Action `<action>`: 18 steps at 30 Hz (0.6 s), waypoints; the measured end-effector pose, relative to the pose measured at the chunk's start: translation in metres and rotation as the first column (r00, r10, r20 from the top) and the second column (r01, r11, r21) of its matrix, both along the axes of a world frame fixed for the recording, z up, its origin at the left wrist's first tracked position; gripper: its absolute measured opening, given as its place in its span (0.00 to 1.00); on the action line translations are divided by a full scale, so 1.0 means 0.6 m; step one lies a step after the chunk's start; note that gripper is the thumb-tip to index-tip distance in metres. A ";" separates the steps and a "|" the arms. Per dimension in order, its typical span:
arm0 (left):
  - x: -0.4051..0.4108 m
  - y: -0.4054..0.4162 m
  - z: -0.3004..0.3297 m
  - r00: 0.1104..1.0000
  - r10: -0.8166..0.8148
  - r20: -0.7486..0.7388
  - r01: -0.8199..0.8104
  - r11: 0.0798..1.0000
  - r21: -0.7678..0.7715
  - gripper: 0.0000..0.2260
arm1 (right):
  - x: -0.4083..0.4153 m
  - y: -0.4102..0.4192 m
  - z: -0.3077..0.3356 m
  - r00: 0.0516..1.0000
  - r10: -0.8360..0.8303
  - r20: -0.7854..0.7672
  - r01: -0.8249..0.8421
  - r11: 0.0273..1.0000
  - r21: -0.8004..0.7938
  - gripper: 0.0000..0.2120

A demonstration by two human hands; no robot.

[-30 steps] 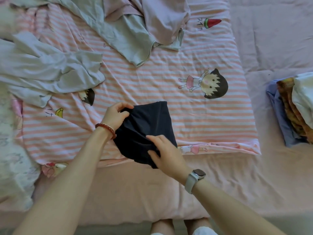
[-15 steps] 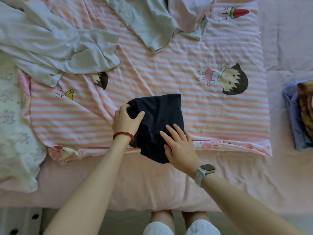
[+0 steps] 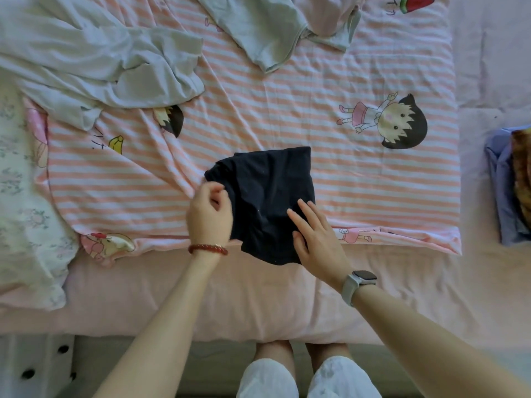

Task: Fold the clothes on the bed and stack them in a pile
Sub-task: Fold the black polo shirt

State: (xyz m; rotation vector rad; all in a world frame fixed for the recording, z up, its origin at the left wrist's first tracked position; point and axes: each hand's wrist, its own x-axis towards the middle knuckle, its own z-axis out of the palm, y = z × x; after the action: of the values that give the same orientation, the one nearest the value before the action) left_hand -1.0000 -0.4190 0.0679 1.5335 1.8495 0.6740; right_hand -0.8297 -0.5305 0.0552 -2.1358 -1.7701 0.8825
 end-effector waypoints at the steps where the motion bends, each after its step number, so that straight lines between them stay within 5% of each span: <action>1: 0.012 -0.019 -0.005 1.000 -0.021 0.013 0.022 0.997 -0.080 0.06 | -0.003 0.000 -0.001 1.000 -0.021 0.003 0.021 1.000 -0.015 0.21; 5: 0.055 -0.064 -0.034 0.998 0.028 -0.056 -0.047 0.932 -0.359 0.13 | -0.010 0.002 -0.012 0.999 -0.009 0.043 0.012 0.998 -0.067 0.23; 11: 0.065 -0.068 -0.027 0.955 0.271 0.118 -0.249 0.953 -0.173 0.08 | 0.001 0.005 -0.030 0.982 0.123 0.142 -0.096 0.978 -0.183 0.25; 14: 0.044 -0.070 -0.035 0.960 0.278 0.023 -0.266 0.937 -0.225 0.10 | 0.004 0.010 -0.035 0.962 0.203 0.185 -0.158 0.960 -0.233 0.25; 18: 0.028 -0.063 -0.031 0.978 0.095 -0.185 -0.134 0.968 -0.214 0.12 | -0.002 0.028 -0.023 0.995 0.043 0.093 -0.032 0.992 -0.119 0.21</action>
State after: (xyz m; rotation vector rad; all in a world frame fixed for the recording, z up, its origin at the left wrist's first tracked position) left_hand -0.9834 -0.4567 0.0495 1.3815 2.0796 0.3739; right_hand -0.8306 -0.5140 0.0414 -2.2599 -1.8522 0.9298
